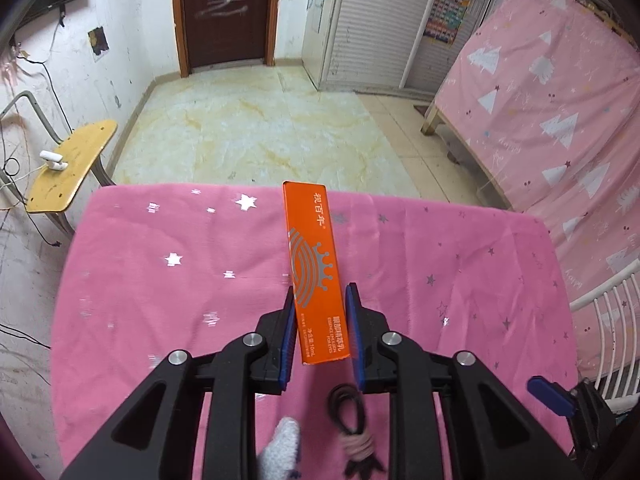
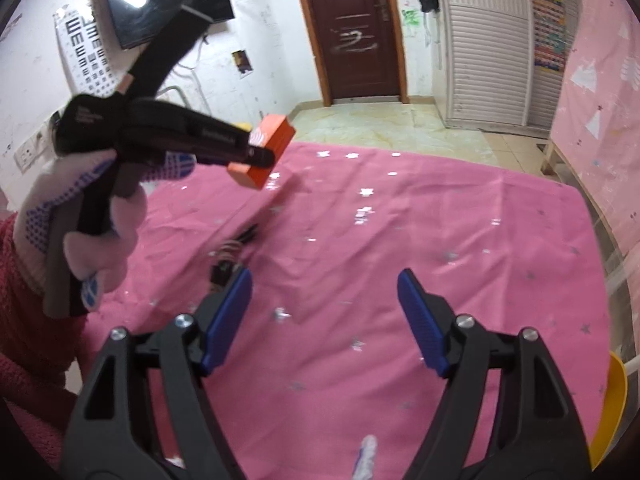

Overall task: Collect trash
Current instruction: 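Grasp the orange rectangular box with the left gripper while the right gripper grasps the black cable bundle, then carry both items over the yellow bucket and open both grippers to drop them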

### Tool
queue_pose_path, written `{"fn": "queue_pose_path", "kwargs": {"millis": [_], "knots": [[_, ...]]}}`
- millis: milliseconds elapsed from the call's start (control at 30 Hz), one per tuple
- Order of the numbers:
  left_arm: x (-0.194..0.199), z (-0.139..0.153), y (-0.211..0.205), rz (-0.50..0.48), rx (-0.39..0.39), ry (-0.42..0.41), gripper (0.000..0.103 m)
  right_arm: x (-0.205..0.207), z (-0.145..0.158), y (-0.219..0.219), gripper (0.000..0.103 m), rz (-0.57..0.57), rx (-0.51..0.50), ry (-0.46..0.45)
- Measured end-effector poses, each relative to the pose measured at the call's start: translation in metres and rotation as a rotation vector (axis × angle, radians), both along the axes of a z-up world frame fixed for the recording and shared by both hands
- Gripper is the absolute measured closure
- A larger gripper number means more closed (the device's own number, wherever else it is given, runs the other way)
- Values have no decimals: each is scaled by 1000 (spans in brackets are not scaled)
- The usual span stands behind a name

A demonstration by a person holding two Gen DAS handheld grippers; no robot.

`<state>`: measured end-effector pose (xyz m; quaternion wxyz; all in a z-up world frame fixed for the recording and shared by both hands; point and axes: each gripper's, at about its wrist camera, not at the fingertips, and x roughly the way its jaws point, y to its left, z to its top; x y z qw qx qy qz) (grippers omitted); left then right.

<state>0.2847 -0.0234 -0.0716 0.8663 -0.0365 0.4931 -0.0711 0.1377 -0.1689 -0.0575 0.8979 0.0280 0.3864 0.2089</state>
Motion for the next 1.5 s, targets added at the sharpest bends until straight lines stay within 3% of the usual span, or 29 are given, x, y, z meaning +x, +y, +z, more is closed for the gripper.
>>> {"fn": "queue_pose_path", "kwargs": {"millis": [300, 433, 667, 733, 800, 1067, 1500], "knots": [[-21, 15, 42, 21, -34, -45, 88, 7, -4, 57, 26, 111, -40, 27], [-29, 15, 53, 24, -45, -53, 88, 14, -9, 82, 28, 131, -107, 33], [-37, 15, 76, 55, -63, -64, 88, 25, -18, 105, 61, 141, -168, 65], [-38, 14, 80, 60, -66, -65, 88, 28, -21, 107, 79, 140, -175, 78], [-39, 14, 82, 64, -65, -67, 88, 28, -23, 107, 84, 135, -178, 80], [-42, 14, 79, 55, -59, -73, 88, 24, -15, 92, 86, 103, -134, 55], [-53, 27, 20, -19, 8, -92, 88, 12, 7, 29, 86, -6, -50, -15]]}}
